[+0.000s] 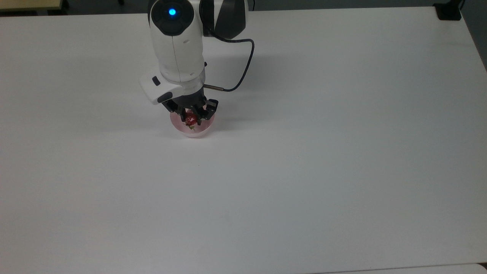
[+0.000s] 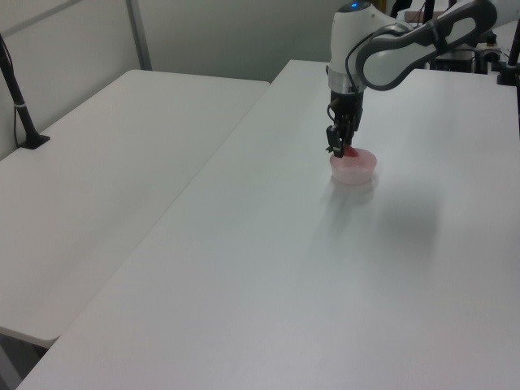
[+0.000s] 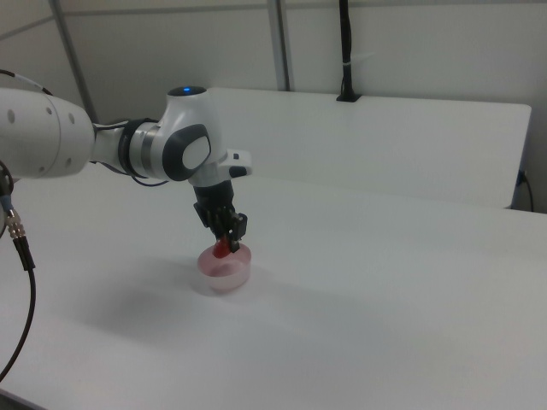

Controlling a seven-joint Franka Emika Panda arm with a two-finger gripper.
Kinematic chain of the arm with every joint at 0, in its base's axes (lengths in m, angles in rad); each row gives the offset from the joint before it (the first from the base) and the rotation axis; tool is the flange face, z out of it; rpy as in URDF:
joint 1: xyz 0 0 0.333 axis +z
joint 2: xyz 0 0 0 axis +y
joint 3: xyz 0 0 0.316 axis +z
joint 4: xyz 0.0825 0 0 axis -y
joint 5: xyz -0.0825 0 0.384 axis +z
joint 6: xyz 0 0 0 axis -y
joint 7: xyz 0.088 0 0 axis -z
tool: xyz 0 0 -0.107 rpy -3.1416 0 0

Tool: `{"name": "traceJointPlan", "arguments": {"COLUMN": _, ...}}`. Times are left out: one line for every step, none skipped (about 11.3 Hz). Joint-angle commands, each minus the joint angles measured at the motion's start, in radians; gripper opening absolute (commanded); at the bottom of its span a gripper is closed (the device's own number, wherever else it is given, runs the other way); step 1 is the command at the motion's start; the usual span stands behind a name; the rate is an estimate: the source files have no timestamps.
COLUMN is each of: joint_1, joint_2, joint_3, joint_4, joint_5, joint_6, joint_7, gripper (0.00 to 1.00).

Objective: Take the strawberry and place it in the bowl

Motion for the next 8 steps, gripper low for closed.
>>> {"name": "traceJointPlan", "arguments": {"joint_1": 0.002, "joint_2": -0.002, "joint_3": 0.001, "joint_4": -0.002, "joint_5": 0.010, "joint_6": -0.027, "joint_7": 0.016, "gripper": 0.82}}
{"name": "traceJointPlan", "arguments": {"joint_1": 0.005, "joint_2": -0.004, "joint_3": 0.001, "joint_4": -0.002, "joint_5": 0.010, "joint_6": -0.030, "joint_7": 0.017, "gripper": 1.00}}
{"name": "traceJointPlan", "arguments": {"joint_1": 0.010, "joint_2": -0.015, "joint_3": 0.001, "joint_4": 0.001, "joint_5": 0.010, "joint_6": -0.044, "joint_7": 0.017, "gripper": 1.00}}
{"name": "traceJointPlan", "arguments": {"joint_1": 0.011, "joint_2": -0.025, "joint_3": 0.001, "joint_4": 0.002, "joint_5": 0.008, "joint_6": -0.068, "joint_7": 0.016, "gripper": 1.00}}
{"name": "traceJointPlan", "arguments": {"joint_1": 0.011, "joint_2": -0.059, "joint_3": 0.001, "joint_4": 0.004, "joint_5": 0.010, "joint_6": -0.114, "joint_7": 0.016, "gripper": 1.00}}
{"name": "traceJointPlan", "arguments": {"joint_1": 0.011, "joint_2": -0.102, "joint_3": 0.001, "joint_4": 0.005, "joint_5": 0.010, "joint_6": -0.146, "joint_7": 0.017, "gripper": 1.00}}
{"name": "traceJointPlan", "arguments": {"joint_1": 0.013, "joint_2": -0.157, "joint_3": 0.001, "joint_4": 0.005, "joint_5": 0.015, "joint_6": -0.201, "joint_7": 0.017, "gripper": 1.00}}
{"name": "traceJointPlan", "arguments": {"joint_1": 0.017, "joint_2": -0.207, "joint_3": 0.002, "joint_4": 0.019, "joint_5": 0.013, "joint_6": -0.281, "joint_7": 0.017, "gripper": 1.00}}
